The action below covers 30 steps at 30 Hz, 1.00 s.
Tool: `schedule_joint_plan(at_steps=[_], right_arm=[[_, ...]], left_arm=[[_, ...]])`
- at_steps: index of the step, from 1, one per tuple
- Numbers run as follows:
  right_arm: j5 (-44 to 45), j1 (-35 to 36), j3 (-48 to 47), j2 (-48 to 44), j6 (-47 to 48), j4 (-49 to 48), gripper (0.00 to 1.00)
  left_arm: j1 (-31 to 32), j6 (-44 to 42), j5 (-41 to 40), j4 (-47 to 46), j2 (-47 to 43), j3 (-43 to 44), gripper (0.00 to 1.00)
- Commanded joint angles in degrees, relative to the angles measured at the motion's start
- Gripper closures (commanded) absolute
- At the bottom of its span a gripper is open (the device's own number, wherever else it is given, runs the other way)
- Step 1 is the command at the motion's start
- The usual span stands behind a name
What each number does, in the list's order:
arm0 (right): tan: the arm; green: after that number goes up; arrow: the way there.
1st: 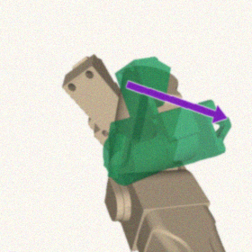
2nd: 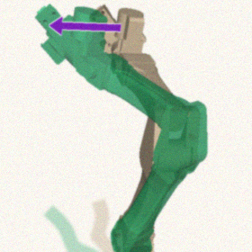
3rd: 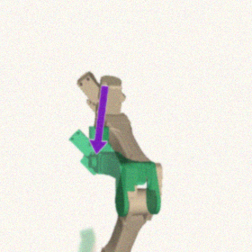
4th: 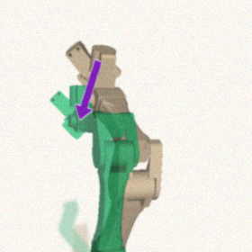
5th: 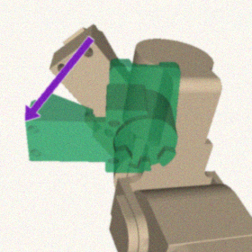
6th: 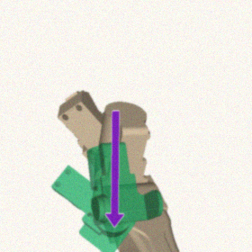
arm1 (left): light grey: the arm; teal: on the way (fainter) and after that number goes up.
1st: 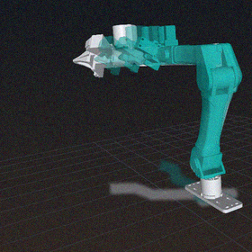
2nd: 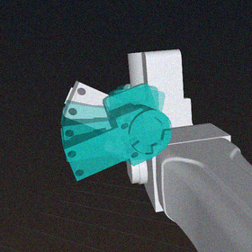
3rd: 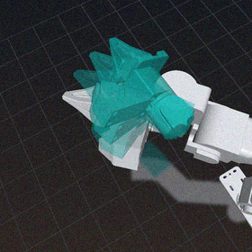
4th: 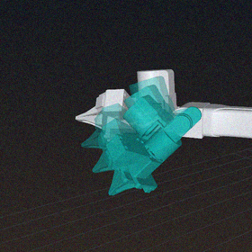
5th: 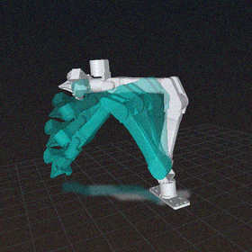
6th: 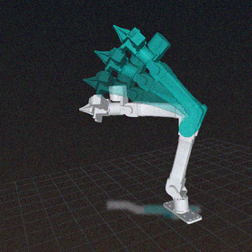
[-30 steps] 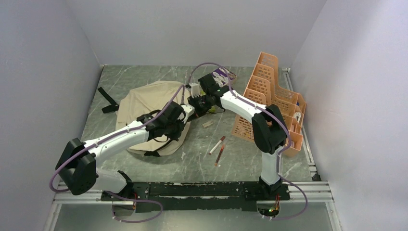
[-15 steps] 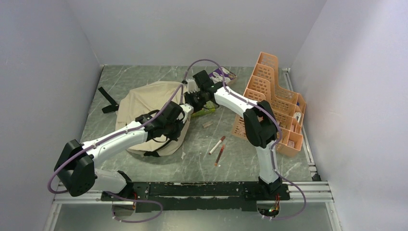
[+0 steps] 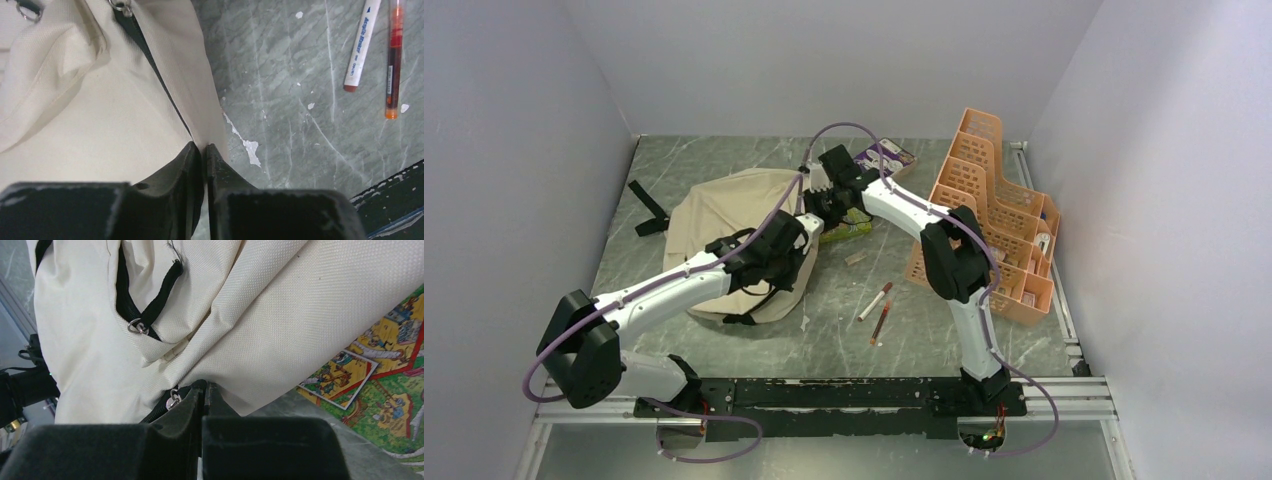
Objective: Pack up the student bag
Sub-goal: Unzip the student bag at the center of the board.
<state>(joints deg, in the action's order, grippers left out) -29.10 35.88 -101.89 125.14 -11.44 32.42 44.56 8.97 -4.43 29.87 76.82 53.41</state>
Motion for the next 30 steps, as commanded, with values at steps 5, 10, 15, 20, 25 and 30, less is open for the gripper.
schedule_joint_plan(at_steps=[5, 10, 15, 20, 25, 30], right_arm=[[-3.1, -1.5, 10.5, -6.8, -0.4, -15.0, 1.00], [-4.9, 1.0, 21.0, -13.0, -1.6, -19.7, 1.00], [3.0, 4.5, 23.3, -18.1, 1.8, -17.7, 0.85], [18.8, 4.5, 27.1, -24.6, 6.2, -19.9, 0.55], [16.6, 4.6, 33.7, -31.8, 11.0, -30.0, 0.43], [5.7, 11.1, 44.9, -37.9, 25.2, -48.9, 0.38]], left_arm=[[1.6, 8.9, -6.4, 8.2, -3.8, 3.6, 0.55], [0.3, 14.0, -13.3, 8.1, -10.5, 6.1, 0.43], [-4.8, 18.3, -20.3, 9.9, -16.4, 8.2, 0.37], [-11.0, 19.8, -24.1, 13.6, -19.1, 9.1, 0.36], [-14.2, 24.6, -29.8, 17.3, -21.8, 8.6, 0.35], [-14.5, 30.1, -35.7, 20.6, -24.9, 10.0, 0.34]])
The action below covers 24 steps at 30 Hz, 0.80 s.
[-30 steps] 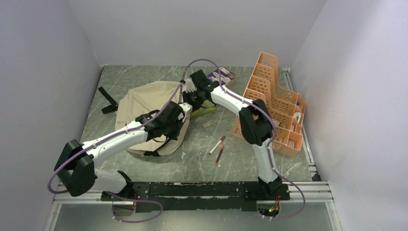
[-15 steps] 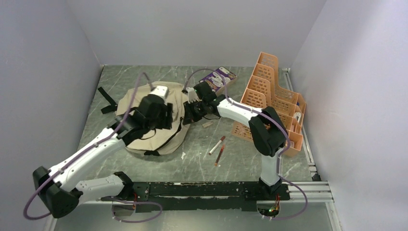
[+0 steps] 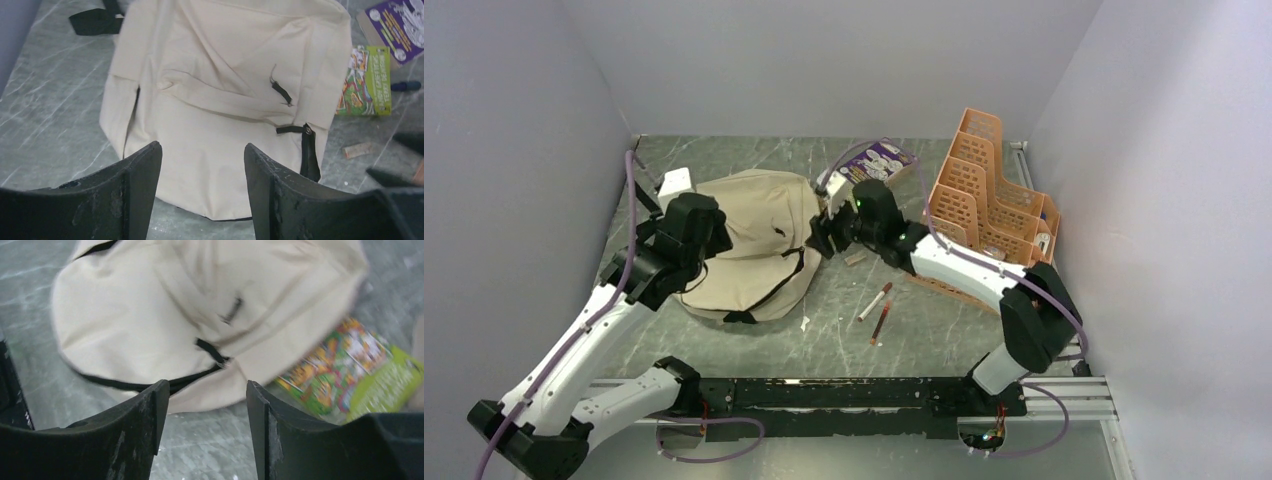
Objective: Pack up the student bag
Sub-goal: Unzip the student bag at the center of the board, then adjust the student bag at the center of the board.
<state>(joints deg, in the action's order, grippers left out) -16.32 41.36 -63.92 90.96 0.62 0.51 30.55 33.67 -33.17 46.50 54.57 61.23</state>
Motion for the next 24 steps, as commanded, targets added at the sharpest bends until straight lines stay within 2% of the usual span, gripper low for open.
schedule_joint_plan(at_steps=[1, 4, 12, 18, 24], right_arm=[[-7.9, 7.9, 9.0, -4.4, 18.7, -19.7, 0.38], [-10.8, 12.4, 10.2, -3.7, 31.2, -21.4, 0.37], [-15.8, 19.5, 5.4, 2.5, 55.6, -12.3, 0.35], [-10.5, 22.2, -0.7, 8.7, 64.2, -3.7, 0.35], [-6.4, 23.9, -4.7, 13.6, 68.5, 0.9, 0.40]], left_arm=[[-0.4, 6.0, -7.9, 4.5, -3.3, 2.9, 0.34], [-0.4, 6.7, -10.9, 6.3, -5.5, 5.7, 0.34], [-0.4, 6.7, -14.4, 8.7, -10.6, 7.3, 0.34], [-0.4, 6.9, -14.4, 9.1, -11.5, 6.6, 0.34], [-0.5, 6.8, -14.0, 8.9, -11.5, 6.0, 0.34]])
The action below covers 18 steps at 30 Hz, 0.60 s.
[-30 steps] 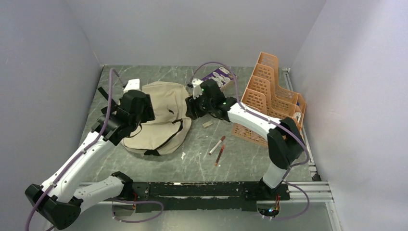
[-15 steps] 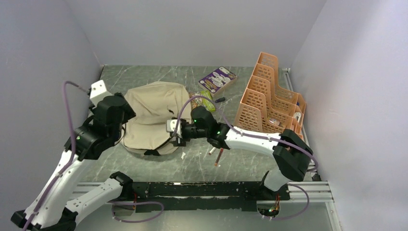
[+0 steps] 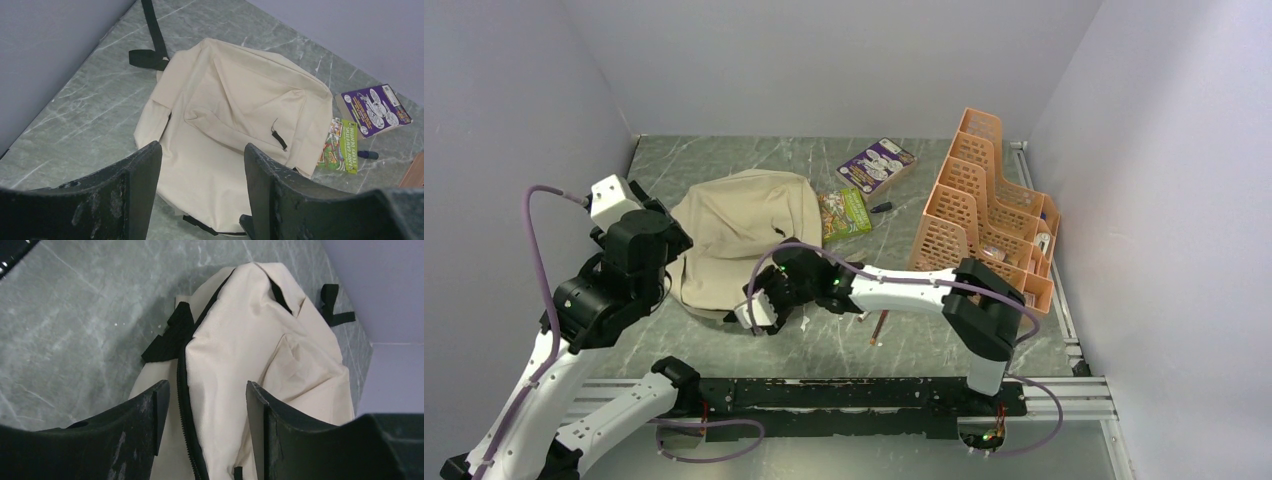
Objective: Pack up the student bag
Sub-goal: Adjust the student bag at the center of the board.
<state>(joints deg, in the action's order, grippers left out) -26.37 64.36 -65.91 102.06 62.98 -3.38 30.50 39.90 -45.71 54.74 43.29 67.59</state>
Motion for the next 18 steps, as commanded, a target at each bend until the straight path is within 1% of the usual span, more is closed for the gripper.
schedule_joint_plan(at_steps=[1, 8, 11, 14, 18], right_arm=[[4.5, 1.1, -3.0, 3.0, 6.8, 5.5, 0.40], [9.7, 1.6, -4.1, 5.6, 7.8, 4.2, 0.48], [9.7, 1.7, -5.3, 5.9, 5.9, 4.2, 0.59], [6.7, 1.7, -6.6, 5.5, 3.3, 4.3, 0.71], [3.1, 1.6, -8.8, 5.5, -0.4, 4.8, 0.89]], left_arm=[[-0.4, 0.6, -1.5, 0.8, -0.3, -0.4, 0.34], [-0.4, 0.7, -1.0, 0.7, -0.7, -1.1, 0.34], [-0.4, 0.6, -1.2, 0.6, -0.7, -1.2, 0.34], [-0.4, 0.4, -1.0, 0.3, -0.6, -1.4, 0.34], [-0.4, 0.2, -0.8, 0.2, -0.4, -1.4, 0.35]])
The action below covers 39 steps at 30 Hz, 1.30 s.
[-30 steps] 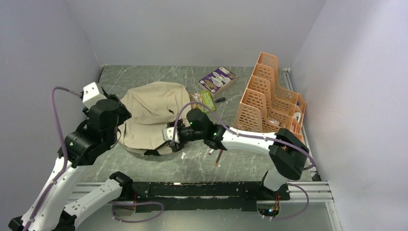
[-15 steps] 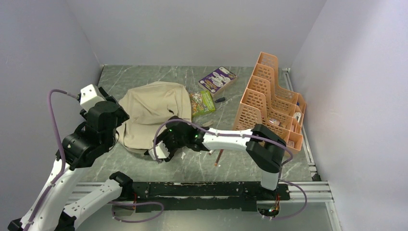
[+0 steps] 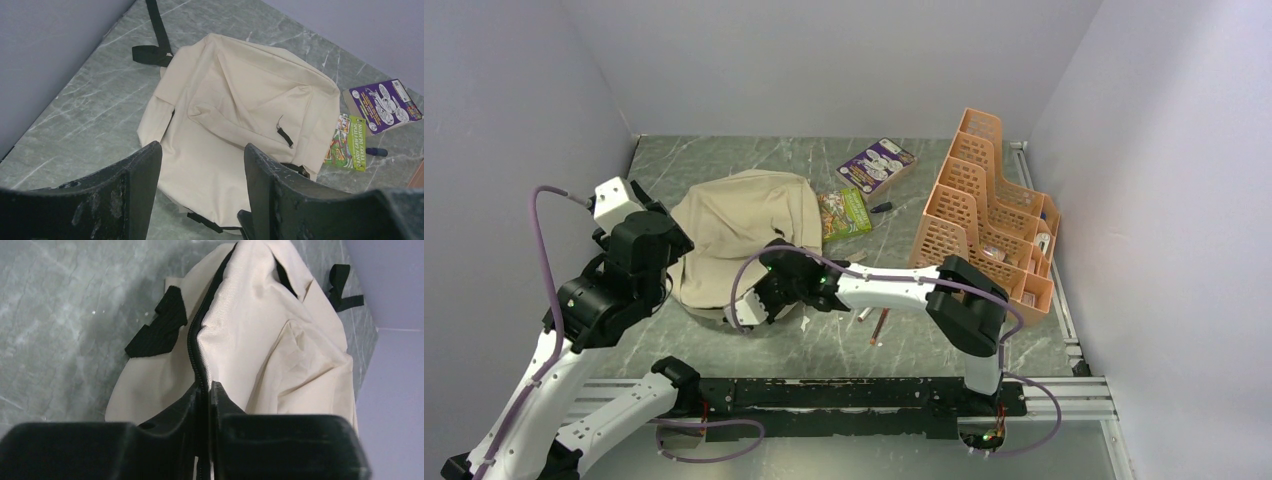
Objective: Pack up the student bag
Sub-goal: Adjust the student bag at the center of the board.
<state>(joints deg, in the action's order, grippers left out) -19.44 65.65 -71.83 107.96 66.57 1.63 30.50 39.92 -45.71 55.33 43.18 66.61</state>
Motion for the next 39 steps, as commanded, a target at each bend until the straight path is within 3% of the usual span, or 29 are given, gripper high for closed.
schedule_joint_plan(at_steps=[1, 5, 9, 15, 21, 30, 39], right_arm=[[-4.2, 0.3, -3.4, -0.3, -4.6, 0.1, 0.92], [-6.0, -0.3, -6.1, 0.8, -8.2, 2.0, 1.00], [-9.0, -1.9, -7.4, 1.5, -14.2, 0.5, 1.00], [-16.7, -8.9, -7.5, 3.9, -31.2, -7.8, 1.00], [-21.8, -14.8, -16.4, 9.5, -45.1, -10.0, 1.00], [-21.5, -22.2, -26.1, 17.8, -58.1, -11.6, 1.00], [-14.2, -28.6, -34.4, 26.0, -70.2, -13.1, 1.00]], left_arm=[[-0.4, 0.1, -0.8, -0.4, -0.2, -0.4, 0.35], [-0.4, -0.2, -0.9, -0.5, -0.1, -0.3, 0.35], [-0.4, 0.0, -1.8, 0.1, -0.1, 0.4, 0.35], [-0.4, 0.7, -3.9, 1.1, -1.3, 2.3, 0.34], [-0.4, 0.3, -4.0, 1.1, -1.5, 3.0, 0.34], [-0.4, 0.8, -4.3, 2.4, -1.3, 3.2, 0.34], [-0.4, 2.9, -1.9, 2.6, 0.1, 0.1, 0.34]])
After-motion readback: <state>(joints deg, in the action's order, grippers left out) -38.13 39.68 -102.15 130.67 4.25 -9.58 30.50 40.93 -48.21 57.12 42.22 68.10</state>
